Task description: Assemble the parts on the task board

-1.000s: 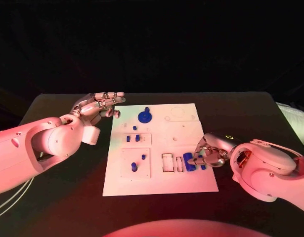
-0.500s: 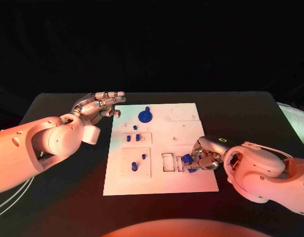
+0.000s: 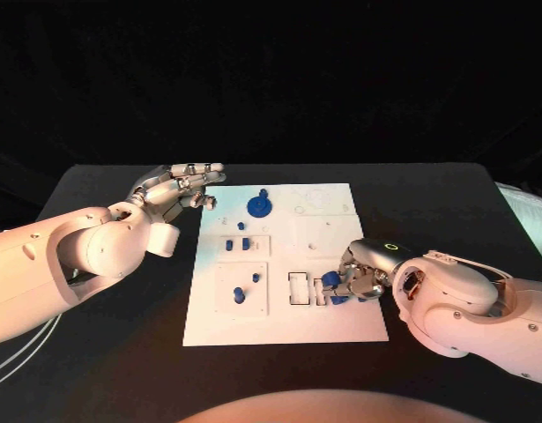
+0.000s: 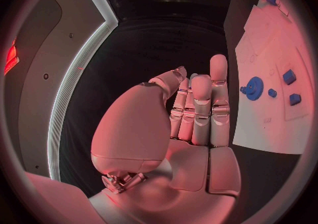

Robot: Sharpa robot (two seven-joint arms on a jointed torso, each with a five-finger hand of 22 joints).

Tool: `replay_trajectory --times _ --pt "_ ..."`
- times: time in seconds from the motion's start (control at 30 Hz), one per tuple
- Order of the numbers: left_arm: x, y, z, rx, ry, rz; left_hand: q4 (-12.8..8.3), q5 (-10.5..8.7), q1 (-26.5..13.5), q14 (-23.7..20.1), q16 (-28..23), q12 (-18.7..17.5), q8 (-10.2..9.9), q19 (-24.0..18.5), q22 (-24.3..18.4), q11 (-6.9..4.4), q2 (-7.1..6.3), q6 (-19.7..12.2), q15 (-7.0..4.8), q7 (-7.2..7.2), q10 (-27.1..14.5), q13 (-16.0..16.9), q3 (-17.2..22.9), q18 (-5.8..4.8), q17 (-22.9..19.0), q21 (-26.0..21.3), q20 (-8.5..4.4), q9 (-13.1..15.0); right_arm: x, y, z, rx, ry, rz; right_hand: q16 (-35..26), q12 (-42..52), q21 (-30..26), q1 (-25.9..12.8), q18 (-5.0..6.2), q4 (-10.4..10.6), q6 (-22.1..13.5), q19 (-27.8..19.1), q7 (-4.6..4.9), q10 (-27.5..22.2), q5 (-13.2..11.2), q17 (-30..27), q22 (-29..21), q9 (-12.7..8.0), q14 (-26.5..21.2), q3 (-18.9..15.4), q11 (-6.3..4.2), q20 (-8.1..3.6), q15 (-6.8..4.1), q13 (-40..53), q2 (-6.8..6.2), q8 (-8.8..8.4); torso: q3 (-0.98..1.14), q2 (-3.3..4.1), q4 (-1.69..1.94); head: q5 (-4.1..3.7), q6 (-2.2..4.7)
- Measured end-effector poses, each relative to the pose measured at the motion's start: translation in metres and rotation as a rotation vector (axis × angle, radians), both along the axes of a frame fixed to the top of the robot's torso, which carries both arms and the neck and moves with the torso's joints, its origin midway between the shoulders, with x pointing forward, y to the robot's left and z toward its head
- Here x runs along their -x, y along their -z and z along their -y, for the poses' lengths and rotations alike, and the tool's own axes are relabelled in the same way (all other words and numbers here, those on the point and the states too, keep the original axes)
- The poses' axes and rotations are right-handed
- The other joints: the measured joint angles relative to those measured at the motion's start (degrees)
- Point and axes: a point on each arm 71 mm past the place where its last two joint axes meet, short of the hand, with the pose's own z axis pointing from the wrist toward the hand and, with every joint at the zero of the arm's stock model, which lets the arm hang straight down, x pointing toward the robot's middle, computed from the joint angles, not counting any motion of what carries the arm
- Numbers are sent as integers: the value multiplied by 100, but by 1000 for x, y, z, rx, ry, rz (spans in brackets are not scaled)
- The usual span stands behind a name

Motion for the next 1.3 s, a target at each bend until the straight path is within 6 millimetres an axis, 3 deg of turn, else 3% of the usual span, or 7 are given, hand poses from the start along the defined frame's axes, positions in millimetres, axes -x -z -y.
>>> replay_trajectory --times 0.1,0.27,0.37,0.47,0.57,1.07,1.3 --pt "0 0 0 0 1 -1 0 0 0 0 0 0 0 0 0 -8 0 0 1 0 -8 0 0 0 -1 0 0 0 0 -1 0 -3 0 9 27 87 26 325 1 -48 -7 11 -50 -3 122 0 23 30 -6 48 0 -28 -7 103 116 16 -1 -2 -2 0 -1" --pt "0 0 0 1 4 -2 0 0 0 0 0 0 0 0 0 -7 0 0 1 0 -9 0 0 0 -15 0 0 0 3 -2 2 -25 19 20 32 110 47 563 1 -24 25 34 -42 23 58 -1 49 93 0 74 -45 -51 -62 178 90 72 -1 -5 -3 -7 2" --pt "0 0 0 1 5 -3 0 0 0 0 0 0 0 0 0 -1 0 0 1 0 -16 0 0 0 -15 0 0 0 8 -4 2 -63 37 20 55 110 47 702 1 -276 11 34 -57 27 99 -1 50 85 0 397 -80 -51 -83 191 141 83 1 -7 -5 -7 6" --pt "0 0 0 1 7 -4 0 0 0 0 0 0 0 0 -5 0 0 0 2 0 -16 0 0 0 -14 0 0 0 10 -9 1 -113 59 18 55 110 47 702 1 -278 2 34 -65 56 245 -1 60 75 0 453 -73 -51 -84 211 141 82 1 -8 -7 -20 23" --pt "1 0 1 1 8 -5 0 0 0 0 0 0 0 0 -5 0 0 0 2 0 -16 0 0 0 -14 0 0 0 12 -13 -2 -172 86 12 55 109 47 700 1 -278 2 34 -63 57 353 -1 65 -141 0 453 -74 -51 -84 222 143 82 0 -8 -5 -27 29" --pt "1 0 1 2 14 -7 0 0 0 1 0 0 0 0 -5 0 0 0 3 0 -17 0 0 0 -14 0 0 0 14 -14 -13 -313 158 -55 78 19 69 455 0 -76 13 34 -50 106 1120 -2 89 -174 0 252 -81 -50 -82 302 302 44 -7 -3 11 -9 21" --pt "2 0 3 4 18 -7 0 0 0 1 0 0 0 0 -5 0 0 0 3 0 -17 0 0 0 -13 0 0 0 11 -8 -26 -309 132 -102 78 -25 69 -3 1 64 65 34 1 152 1171 3 88 -169 0 189 -94 -50 -81 349 404 48 -13 -3 11 8 10"
